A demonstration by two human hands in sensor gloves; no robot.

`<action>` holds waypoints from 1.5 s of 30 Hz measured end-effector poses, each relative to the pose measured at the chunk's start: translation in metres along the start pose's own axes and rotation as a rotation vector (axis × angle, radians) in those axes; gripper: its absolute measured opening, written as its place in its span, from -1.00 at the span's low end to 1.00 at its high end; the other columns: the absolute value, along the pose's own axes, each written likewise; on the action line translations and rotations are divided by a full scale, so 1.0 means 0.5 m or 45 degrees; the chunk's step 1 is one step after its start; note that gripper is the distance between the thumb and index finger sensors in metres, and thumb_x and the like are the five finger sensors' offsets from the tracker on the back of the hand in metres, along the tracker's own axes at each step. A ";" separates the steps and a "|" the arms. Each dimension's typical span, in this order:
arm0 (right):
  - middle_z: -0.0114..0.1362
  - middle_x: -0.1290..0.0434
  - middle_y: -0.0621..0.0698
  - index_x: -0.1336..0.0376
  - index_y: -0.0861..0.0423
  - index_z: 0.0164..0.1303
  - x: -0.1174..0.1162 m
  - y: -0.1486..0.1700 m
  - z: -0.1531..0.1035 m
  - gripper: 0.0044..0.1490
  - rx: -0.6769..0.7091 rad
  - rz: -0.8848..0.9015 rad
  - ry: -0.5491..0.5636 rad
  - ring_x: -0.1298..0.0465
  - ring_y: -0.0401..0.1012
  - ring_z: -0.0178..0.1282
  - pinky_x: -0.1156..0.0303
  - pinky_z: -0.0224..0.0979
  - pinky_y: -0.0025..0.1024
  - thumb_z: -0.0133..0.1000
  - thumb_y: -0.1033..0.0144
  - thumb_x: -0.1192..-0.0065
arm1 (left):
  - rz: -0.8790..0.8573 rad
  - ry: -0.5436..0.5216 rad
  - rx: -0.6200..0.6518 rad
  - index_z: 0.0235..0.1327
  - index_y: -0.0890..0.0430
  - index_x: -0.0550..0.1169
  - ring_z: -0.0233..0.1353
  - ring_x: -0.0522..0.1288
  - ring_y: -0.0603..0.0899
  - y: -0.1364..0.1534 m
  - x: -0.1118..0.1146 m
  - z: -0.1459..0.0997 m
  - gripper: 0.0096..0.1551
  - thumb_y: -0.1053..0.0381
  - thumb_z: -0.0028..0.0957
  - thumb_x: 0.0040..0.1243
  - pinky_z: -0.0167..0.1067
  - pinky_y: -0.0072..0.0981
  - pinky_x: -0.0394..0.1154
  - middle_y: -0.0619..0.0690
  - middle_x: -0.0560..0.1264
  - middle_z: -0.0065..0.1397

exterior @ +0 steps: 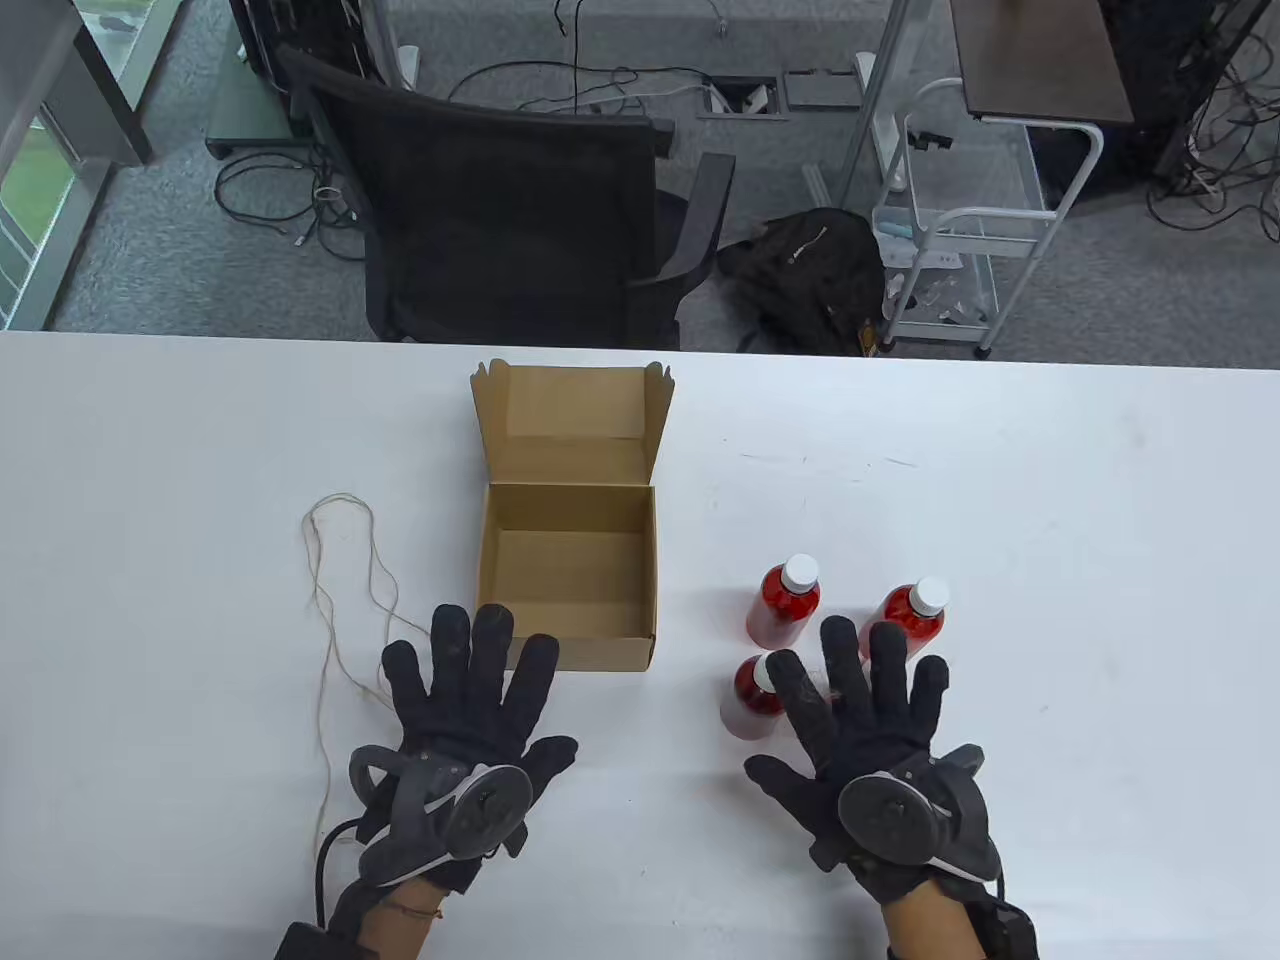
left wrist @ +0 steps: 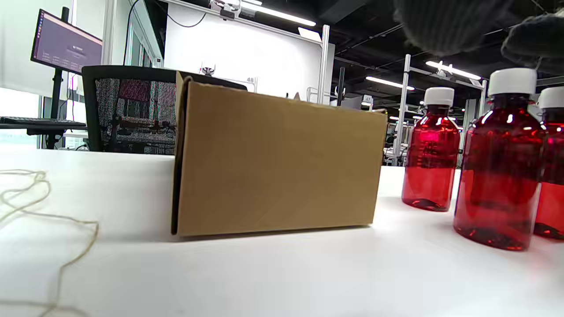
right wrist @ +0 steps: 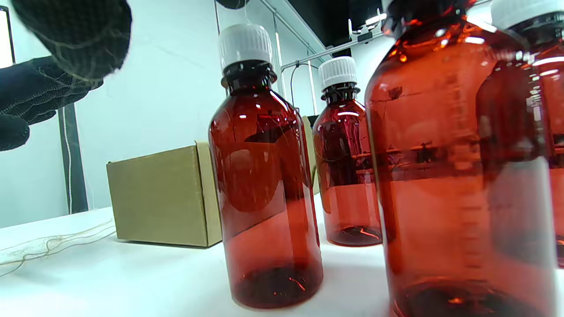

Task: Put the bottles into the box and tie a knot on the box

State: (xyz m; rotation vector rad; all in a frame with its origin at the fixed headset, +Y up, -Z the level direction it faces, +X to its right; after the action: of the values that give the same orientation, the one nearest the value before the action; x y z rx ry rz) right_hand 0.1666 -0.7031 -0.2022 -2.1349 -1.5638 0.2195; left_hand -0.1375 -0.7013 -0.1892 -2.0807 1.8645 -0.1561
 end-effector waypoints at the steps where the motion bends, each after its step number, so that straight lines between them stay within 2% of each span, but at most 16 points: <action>1: 0.74 0.47 0.18 0.27 -0.16 0.71 0.003 0.002 0.000 0.19 0.000 -0.010 0.011 0.54 0.26 0.58 0.65 0.29 0.47 0.05 -0.36 -0.21 | 0.001 0.002 -0.003 0.70 -0.12 -0.34 0.65 -0.48 0.57 0.000 0.000 0.000 0.29 -0.45 0.05 0.12 0.31 0.69 -0.36 0.26 -0.48 0.78; 14: 0.74 0.45 0.19 0.25 -0.13 0.72 0.003 0.001 -0.001 0.19 -0.019 0.002 -0.001 0.53 0.27 0.58 0.64 0.30 0.47 0.05 -0.34 -0.22 | 0.001 -0.022 0.012 0.70 -0.12 -0.33 0.66 -0.48 0.57 -0.012 -0.008 -0.005 0.27 -0.44 0.06 0.13 0.31 0.69 -0.37 0.26 -0.48 0.78; 28: 0.74 0.45 0.20 0.27 -0.13 0.71 0.011 0.005 -0.005 0.18 -0.037 0.023 0.022 0.52 0.27 0.58 0.64 0.30 0.47 0.06 -0.32 -0.22 | 0.012 -0.022 -0.068 0.71 -0.10 -0.31 0.67 -0.45 0.56 0.019 -0.003 0.000 0.27 -0.44 0.07 0.12 0.32 0.68 -0.34 0.25 -0.44 0.80; 33: 0.74 0.45 0.20 0.26 -0.13 0.71 0.013 0.005 -0.003 0.18 -0.034 0.024 0.030 0.52 0.27 0.58 0.64 0.30 0.47 0.06 -0.32 -0.22 | -0.015 0.046 -0.160 0.72 -0.10 -0.29 0.67 -0.43 0.58 0.059 0.019 0.019 0.26 -0.44 0.06 0.12 0.33 0.68 -0.32 0.21 -0.43 0.81; 37: 0.74 0.44 0.20 0.25 -0.12 0.72 0.011 0.005 0.000 0.18 -0.034 0.017 0.019 0.52 0.28 0.58 0.64 0.30 0.47 0.06 -0.32 -0.22 | -0.044 0.194 -0.218 0.72 -0.12 -0.29 0.69 -0.40 0.58 0.087 0.066 0.046 0.24 -0.44 0.07 0.12 0.35 0.67 -0.29 0.16 -0.43 0.82; 40: 0.75 0.44 0.21 0.24 -0.12 0.72 0.014 0.008 -0.002 0.17 -0.035 0.023 0.030 0.51 0.28 0.58 0.64 0.30 0.47 0.06 -0.32 -0.22 | -0.062 0.294 -0.228 0.74 -0.12 -0.21 0.71 -0.32 0.55 0.094 0.103 0.057 0.20 -0.43 0.07 0.13 0.36 0.65 -0.26 0.14 -0.34 0.85; 41: 0.75 0.44 0.21 0.24 -0.12 0.72 0.015 0.012 -0.003 0.17 -0.043 0.030 0.034 0.51 0.28 0.58 0.64 0.30 0.47 0.07 -0.32 -0.22 | -0.034 0.318 -0.227 0.74 -0.13 -0.21 0.72 -0.30 0.54 0.093 0.111 0.058 0.20 -0.43 0.07 0.13 0.38 0.63 -0.24 0.12 -0.37 0.84; 45: 0.75 0.43 0.21 0.24 -0.11 0.72 0.011 0.020 -0.003 0.16 -0.065 0.053 0.026 0.50 0.28 0.58 0.63 0.30 0.47 0.07 -0.30 -0.22 | -0.044 0.248 -0.198 0.78 -0.11 -0.07 0.76 -0.20 0.47 0.084 0.097 0.057 0.13 -0.41 0.07 0.15 0.41 0.59 -0.17 0.09 -0.23 0.87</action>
State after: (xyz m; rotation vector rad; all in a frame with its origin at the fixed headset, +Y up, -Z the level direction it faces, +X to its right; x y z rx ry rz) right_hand 0.1777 -0.7007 -0.2046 -2.2032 -1.5297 0.1730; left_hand -0.1619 -0.7473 -0.2362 -2.2746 2.0118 -0.2374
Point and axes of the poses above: the tracker on the back of each hand, its own y axis roughly to the little-finger side, its own z axis roughly from the wrist to the fingertips, x = y × z, the point moved 5 cm from there along z, roughly from the wrist to the fingertips
